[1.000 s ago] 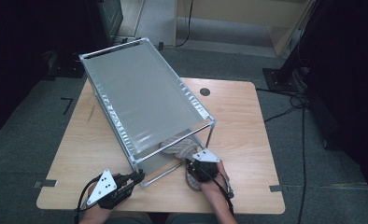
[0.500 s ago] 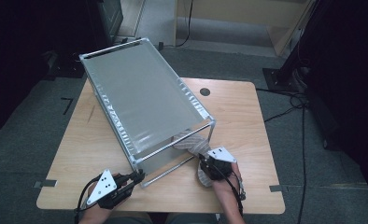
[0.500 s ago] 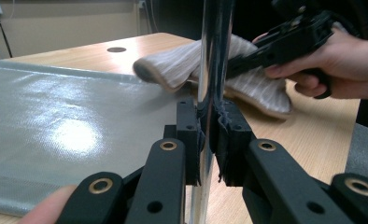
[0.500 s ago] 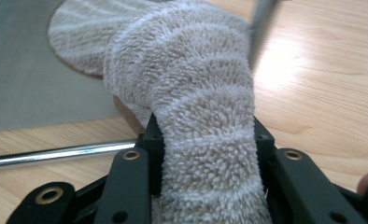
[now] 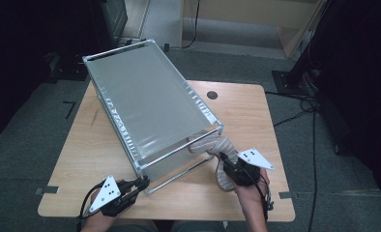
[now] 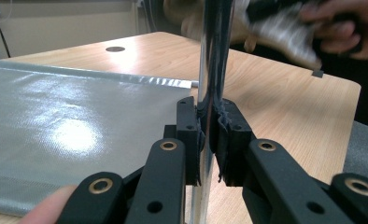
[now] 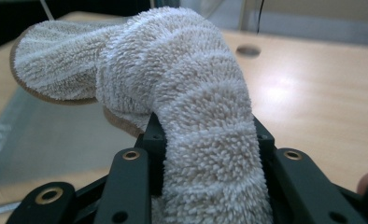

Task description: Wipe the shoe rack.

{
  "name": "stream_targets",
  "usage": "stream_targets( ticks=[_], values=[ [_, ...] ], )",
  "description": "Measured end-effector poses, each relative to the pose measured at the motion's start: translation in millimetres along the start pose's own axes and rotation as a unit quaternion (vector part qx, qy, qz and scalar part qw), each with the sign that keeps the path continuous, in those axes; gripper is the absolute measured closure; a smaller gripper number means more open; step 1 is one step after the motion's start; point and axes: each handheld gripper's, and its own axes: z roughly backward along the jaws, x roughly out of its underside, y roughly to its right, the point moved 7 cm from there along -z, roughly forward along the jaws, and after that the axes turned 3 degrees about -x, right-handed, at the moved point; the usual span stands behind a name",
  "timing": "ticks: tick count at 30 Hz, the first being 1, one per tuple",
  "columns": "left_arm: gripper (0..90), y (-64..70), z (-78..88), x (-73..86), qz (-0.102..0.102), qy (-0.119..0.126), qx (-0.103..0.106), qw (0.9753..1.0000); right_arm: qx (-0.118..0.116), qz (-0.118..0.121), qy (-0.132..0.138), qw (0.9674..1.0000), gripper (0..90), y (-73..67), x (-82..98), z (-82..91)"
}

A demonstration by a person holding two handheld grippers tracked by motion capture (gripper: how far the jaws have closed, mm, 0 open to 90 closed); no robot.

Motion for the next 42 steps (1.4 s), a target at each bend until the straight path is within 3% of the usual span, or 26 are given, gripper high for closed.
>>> stream_targets(
  ticks=[2, 5, 9, 14, 18, 22, 24, 28, 32, 35, 37, 39, 42],
  values=[
    [82.0, 0.0, 0.0, 0.0, 0.000, 0.000, 0.000, 1.0000, 0.011, 0.004, 0.017, 0.9998, 63.0, 1.6, -8.1, 7.5],
    [82.0, -0.1, -0.1, 0.1, 0.001, 0.000, 0.000, 1.0000, 0.018, 0.009, 0.015, 0.9997, 62.7, 4.3, -4.3, 3.9],
    [82.0, -0.1, -0.1, 0.1, 0.000, 0.000, 0.000, 1.0000, 0.011, -0.003, -0.028, 0.9996, 61.9, 7.3, 23.6, -20.9],
    [82.1, -0.3, -0.2, 0.0, 0.000, 0.000, 0.000, 1.0000, 0.004, -0.007, -0.095, 0.9954, 61.6, 12.6, 62.0, -48.7],
    [82.0, -0.1, -0.1, 0.0, 0.000, -0.001, 0.000, 1.0000, -0.001, -0.020, -0.105, 0.9942, 61.9, 20.5, 65.7, -48.5],
    [82.1, -0.1, -0.1, 0.1, 0.000, -0.001, 0.000, 1.0000, 0.012, -0.028, -0.105, 0.9940, 61.8, 34.7, 62.6, -40.7],
    [82.0, -0.2, -0.1, 0.1, 0.001, -0.001, 0.000, 1.0000, 0.026, -0.034, -0.105, 0.9935, 62.1, 43.1, 63.0, -38.3],
    [82.0, -0.1, -0.1, 0.1, 0.001, -0.001, 0.000, 1.0000, 0.080, -0.049, -0.098, 0.9908, 62.4, 64.2, 61.6, -32.0],
    [82.0, -0.2, -0.2, 0.1, 0.001, -0.001, 0.000, 1.0000, 0.146, -0.070, -0.081, 0.9834, 62.8, 80.8, 60.6, -26.5],
    [82.0, -0.2, -0.2, 0.1, 0.001, -0.001, 0.000, 1.0000, 0.161, -0.080, -0.072, 0.9811, 62.8, 83.0, 60.8, -26.7],
    [82.0, -0.3, -0.3, 0.1, 0.001, -0.001, 0.000, 1.0000, 0.148, -0.075, -0.066, 0.9839, 62.7, 76.8, 60.9, -30.9],
    [82.0, -0.4, -0.4, 0.1, 0.001, -0.001, 0.001, 1.0000, 0.119, -0.060, -0.065, 0.9889, 62.5, 63.6, 61.7, -37.7],
    [82.0, -0.4, -0.4, 0.1, 0.002, -0.001, 0.000, 1.0000, 0.095, -0.035, -0.073, 0.9922, 61.9, 43.4, 63.5, -46.6]
  ],
)
